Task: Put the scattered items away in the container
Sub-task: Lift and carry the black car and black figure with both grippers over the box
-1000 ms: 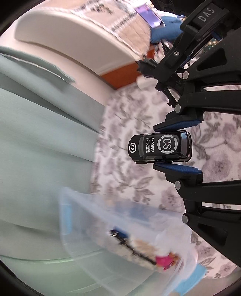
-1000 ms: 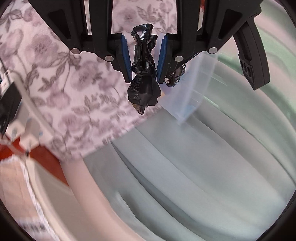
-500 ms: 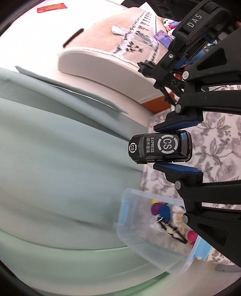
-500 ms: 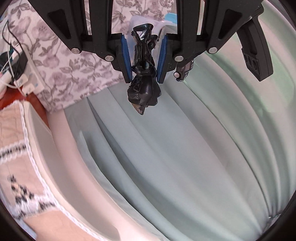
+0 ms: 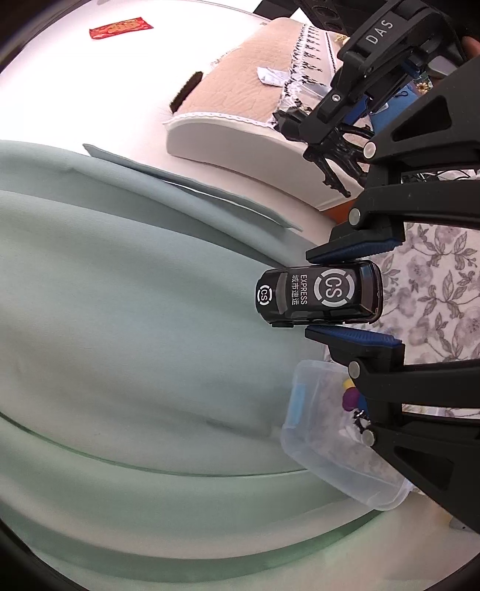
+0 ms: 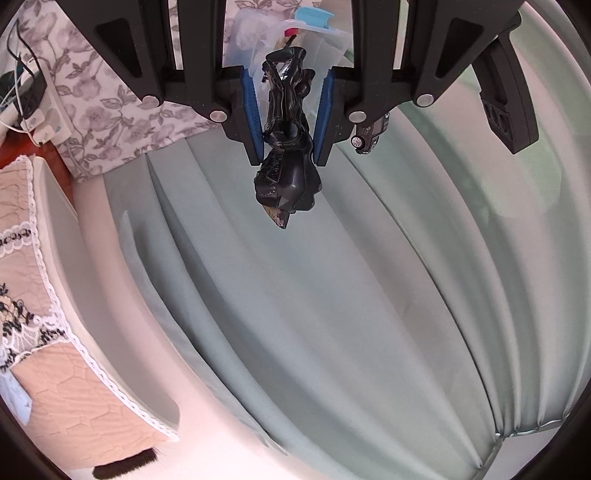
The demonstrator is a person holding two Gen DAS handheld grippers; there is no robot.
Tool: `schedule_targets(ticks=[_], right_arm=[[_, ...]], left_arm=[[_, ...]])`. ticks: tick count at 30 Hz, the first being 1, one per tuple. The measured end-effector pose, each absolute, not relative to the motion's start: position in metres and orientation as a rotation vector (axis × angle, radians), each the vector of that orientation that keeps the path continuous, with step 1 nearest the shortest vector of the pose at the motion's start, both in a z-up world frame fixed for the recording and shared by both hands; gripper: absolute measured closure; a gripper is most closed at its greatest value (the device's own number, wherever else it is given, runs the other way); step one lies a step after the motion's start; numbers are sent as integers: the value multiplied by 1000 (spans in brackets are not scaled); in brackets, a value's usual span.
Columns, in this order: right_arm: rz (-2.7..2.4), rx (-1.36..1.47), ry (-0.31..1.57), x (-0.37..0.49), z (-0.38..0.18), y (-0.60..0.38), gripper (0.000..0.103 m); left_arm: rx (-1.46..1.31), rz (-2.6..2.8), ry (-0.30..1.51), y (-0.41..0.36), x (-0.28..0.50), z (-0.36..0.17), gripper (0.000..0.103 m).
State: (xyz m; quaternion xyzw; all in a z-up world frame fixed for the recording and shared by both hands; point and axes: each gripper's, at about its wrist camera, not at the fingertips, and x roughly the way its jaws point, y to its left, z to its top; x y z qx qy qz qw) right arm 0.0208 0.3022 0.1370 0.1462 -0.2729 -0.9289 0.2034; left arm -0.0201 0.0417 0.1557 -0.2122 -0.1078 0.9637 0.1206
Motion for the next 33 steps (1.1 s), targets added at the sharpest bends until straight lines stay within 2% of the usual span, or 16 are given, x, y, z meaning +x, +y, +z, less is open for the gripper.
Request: schedule_targets(ticks=[16,33], right_arm=[[-2562,474,-624,15,148,254,73],[-2530,627,-515,-15,122,203,73]], left_arm=[[-587,2834,-423,6,-11,157,68],[-689,2828,-572,-39,-28,122,68]])
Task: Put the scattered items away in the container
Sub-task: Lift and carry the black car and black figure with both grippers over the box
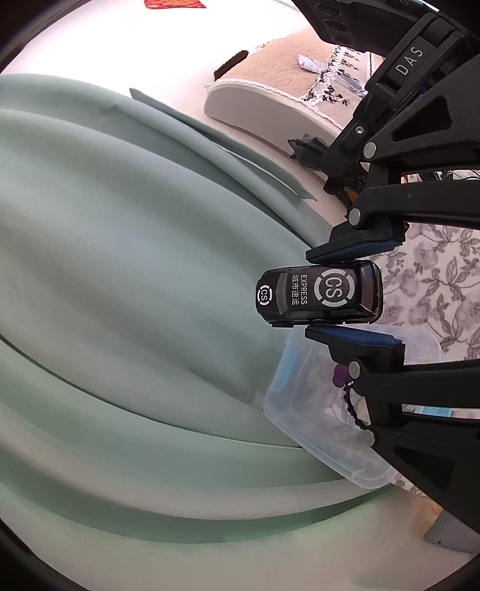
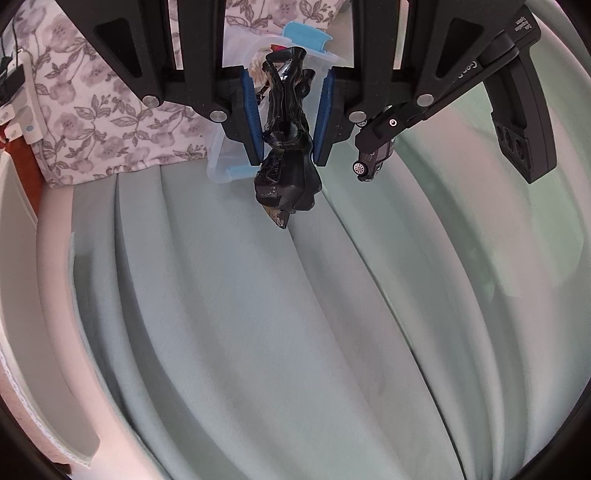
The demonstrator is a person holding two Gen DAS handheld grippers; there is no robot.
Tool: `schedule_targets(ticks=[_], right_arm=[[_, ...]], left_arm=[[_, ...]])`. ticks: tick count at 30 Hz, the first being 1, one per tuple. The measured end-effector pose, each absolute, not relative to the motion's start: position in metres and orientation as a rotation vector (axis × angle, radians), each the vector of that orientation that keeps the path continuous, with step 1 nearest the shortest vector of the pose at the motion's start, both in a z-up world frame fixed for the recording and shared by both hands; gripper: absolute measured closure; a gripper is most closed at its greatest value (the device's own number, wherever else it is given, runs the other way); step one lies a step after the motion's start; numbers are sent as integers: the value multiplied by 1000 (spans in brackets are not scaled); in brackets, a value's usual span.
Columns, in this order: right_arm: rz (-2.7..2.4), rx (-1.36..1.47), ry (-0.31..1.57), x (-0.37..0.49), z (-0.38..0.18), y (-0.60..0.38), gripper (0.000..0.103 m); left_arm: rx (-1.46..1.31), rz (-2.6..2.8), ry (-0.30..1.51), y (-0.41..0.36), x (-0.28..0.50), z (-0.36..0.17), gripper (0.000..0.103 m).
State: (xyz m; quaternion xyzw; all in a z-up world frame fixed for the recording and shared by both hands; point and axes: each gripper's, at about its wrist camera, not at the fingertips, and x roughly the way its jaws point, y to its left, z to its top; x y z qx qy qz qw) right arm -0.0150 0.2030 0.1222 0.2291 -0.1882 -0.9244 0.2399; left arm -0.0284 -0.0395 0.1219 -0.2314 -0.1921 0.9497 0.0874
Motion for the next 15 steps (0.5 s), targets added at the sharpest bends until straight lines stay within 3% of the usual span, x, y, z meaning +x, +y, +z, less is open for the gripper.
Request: schedule_targets(ticks=[15], right_arm=[[-2483,761,-439,-46,91,158,73]], left_arm=[[-787,2835,-690,-84,-38,89,68]])
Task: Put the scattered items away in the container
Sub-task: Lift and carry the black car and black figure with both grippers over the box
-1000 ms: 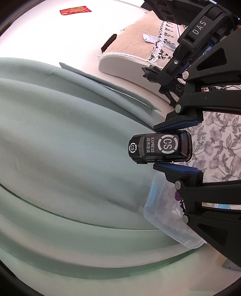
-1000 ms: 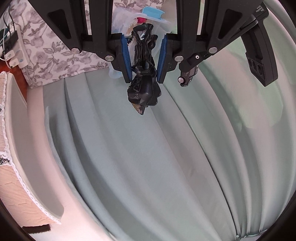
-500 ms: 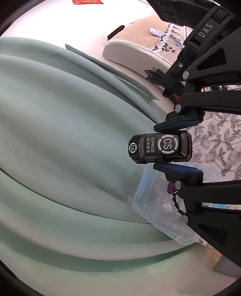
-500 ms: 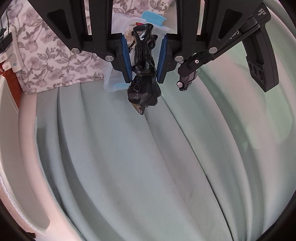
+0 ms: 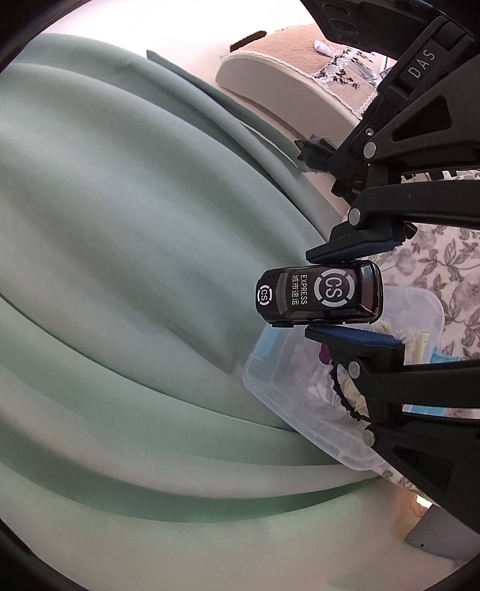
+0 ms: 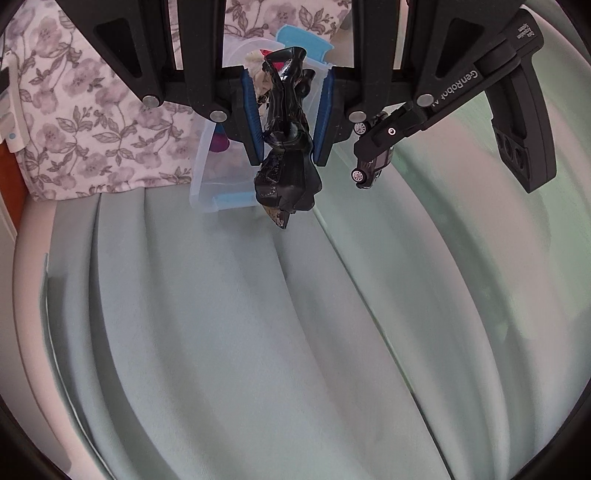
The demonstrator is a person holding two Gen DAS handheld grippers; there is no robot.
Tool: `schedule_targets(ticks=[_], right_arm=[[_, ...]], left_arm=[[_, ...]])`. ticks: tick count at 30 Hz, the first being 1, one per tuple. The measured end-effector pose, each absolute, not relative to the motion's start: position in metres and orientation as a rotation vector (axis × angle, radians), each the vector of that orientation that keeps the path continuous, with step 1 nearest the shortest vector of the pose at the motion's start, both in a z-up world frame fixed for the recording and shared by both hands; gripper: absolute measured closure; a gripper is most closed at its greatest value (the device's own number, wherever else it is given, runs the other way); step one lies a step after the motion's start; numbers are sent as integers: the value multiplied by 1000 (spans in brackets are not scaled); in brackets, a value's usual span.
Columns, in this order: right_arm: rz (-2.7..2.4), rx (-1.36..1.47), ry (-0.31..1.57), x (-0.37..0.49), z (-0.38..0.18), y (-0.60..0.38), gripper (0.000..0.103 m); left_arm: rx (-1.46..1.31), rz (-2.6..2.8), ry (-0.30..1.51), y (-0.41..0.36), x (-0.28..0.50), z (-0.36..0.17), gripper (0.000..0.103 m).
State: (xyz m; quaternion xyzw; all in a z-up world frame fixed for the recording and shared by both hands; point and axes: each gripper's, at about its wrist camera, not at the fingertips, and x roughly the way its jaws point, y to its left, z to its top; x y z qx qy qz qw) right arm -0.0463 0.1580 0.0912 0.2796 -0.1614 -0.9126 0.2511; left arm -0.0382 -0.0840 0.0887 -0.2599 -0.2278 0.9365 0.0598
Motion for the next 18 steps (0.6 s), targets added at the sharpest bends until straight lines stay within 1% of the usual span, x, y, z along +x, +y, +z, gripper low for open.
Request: schedule_targets(ticks=[18], right_arm=[[-2420,935,-408,-83,38,123,73]], left_arm=[[-940,2830,-785,-114,-61,49,68]])
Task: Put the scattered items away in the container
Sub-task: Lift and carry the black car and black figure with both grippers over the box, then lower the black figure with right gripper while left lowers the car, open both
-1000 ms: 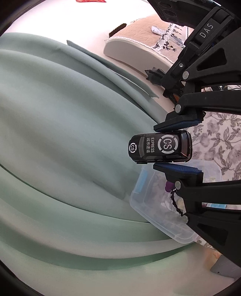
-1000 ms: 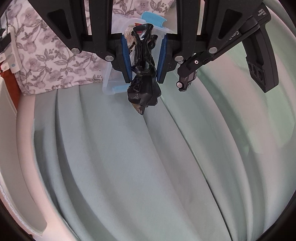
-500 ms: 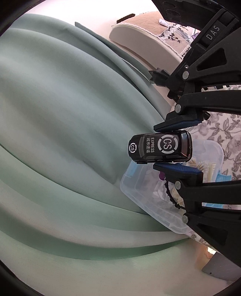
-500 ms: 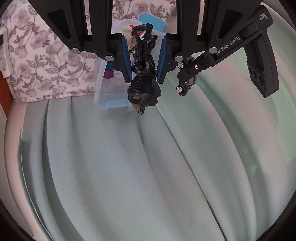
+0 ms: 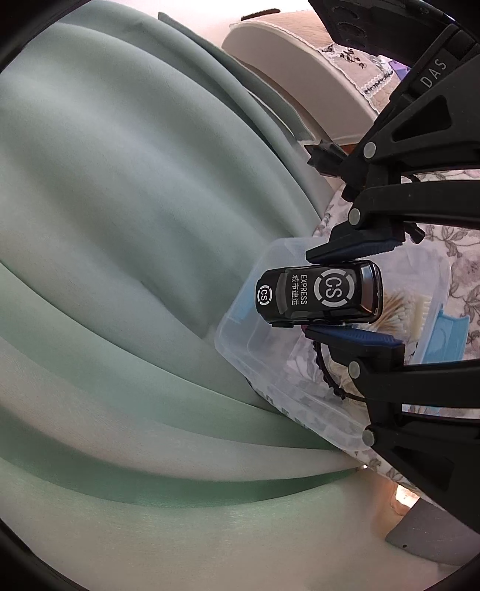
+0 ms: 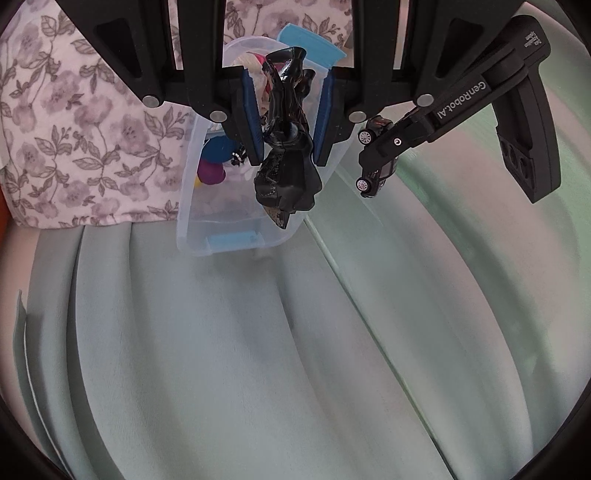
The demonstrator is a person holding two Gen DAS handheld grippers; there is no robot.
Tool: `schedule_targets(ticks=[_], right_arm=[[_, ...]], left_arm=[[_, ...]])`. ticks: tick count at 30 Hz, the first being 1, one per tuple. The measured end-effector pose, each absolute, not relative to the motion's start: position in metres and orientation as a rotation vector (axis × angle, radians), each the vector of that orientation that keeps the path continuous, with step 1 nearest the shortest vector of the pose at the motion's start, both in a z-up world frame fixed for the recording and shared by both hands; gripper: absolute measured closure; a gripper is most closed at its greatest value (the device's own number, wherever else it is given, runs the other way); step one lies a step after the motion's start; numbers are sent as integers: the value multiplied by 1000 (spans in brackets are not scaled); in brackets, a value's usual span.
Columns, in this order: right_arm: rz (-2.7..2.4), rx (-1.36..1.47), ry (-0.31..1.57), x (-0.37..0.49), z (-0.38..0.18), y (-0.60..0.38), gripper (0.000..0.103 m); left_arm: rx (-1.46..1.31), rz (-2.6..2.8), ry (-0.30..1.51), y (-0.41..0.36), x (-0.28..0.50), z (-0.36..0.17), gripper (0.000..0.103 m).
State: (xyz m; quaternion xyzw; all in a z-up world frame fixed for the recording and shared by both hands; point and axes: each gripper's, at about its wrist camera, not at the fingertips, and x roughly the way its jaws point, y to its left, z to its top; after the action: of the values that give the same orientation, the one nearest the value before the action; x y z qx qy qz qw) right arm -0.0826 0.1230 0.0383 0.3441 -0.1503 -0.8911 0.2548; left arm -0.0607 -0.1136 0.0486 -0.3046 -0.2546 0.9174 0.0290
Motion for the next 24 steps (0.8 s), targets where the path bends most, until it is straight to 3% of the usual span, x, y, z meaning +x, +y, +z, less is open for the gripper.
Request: schedule_targets(ticks=[24], right_arm=[[-2360,1156,-374,-120,-30,105,73]], left_arm=[[-1163,2790,-818,-131,-95,-12,68]])
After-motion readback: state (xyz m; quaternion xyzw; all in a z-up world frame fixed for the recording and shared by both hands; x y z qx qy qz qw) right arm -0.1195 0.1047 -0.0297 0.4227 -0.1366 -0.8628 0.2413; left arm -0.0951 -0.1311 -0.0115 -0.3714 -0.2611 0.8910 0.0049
